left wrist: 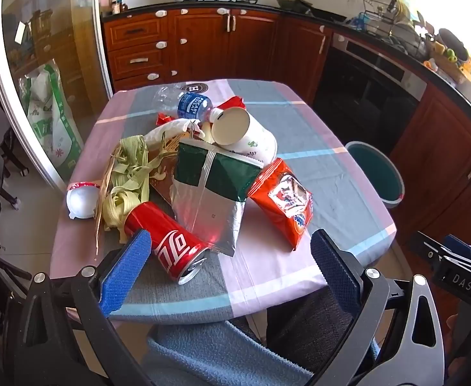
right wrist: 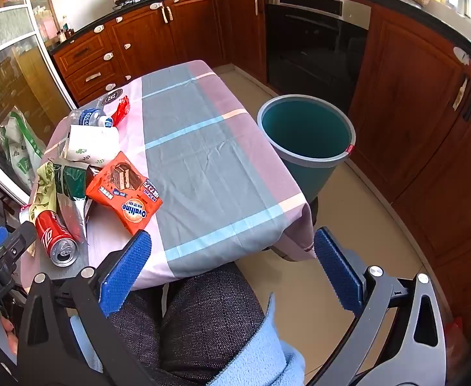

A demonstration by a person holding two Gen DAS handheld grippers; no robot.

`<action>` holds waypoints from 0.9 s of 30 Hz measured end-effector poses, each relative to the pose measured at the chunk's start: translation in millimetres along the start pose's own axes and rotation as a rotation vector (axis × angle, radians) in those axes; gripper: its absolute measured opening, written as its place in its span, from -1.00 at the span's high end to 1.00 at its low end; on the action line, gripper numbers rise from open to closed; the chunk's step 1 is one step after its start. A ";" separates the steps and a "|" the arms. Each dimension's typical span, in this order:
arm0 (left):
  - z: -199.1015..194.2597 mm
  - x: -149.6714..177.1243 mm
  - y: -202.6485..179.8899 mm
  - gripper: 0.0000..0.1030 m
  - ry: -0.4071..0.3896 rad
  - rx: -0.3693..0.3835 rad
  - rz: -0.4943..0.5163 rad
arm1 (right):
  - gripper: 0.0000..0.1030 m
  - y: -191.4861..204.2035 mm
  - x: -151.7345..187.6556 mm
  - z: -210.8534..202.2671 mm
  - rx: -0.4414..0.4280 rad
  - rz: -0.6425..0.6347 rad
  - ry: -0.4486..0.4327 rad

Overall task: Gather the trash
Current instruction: 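Move both tools toward the trash pile on the table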

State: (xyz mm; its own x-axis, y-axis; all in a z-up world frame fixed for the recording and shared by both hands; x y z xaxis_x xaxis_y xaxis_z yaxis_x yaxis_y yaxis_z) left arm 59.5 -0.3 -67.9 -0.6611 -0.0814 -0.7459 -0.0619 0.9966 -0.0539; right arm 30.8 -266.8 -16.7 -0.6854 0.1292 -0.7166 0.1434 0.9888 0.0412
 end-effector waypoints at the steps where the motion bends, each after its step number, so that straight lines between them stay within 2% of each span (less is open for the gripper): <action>1: 0.3 0.5 0.8 -0.93 0.000 0.001 -0.003 | -0.88 0.4 0.2 0.0 0.000 0.000 0.001; 11: -3.6 3.8 0.4 -0.93 0.004 -0.014 0.007 | -0.88 3.0 1.0 -0.9 -0.002 -0.003 0.000; 27: 1.9 7.1 -0.6 -0.93 -0.006 0.008 -0.008 | -0.88 2.7 7.0 4.2 -0.005 -0.002 0.017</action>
State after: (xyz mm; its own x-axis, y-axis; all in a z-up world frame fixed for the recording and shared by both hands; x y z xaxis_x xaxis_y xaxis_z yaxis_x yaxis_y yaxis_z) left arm 56.3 -1.5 -74.5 -0.6558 -0.0897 -0.7496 -0.0613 0.9960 -0.0656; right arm 29.4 -263.4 -24.6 -0.6981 0.1281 -0.7045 0.1381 0.9895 0.0430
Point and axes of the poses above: each gripper's, at about its wrist camera, not at the fingertips, and z roughly the way its jaws point, y to its left, x to its underside, the point moved 9 cm from there along z, roughly the way its jaws point, and after that the axes turned 7 degrees about -y, right-handed, at the moved point
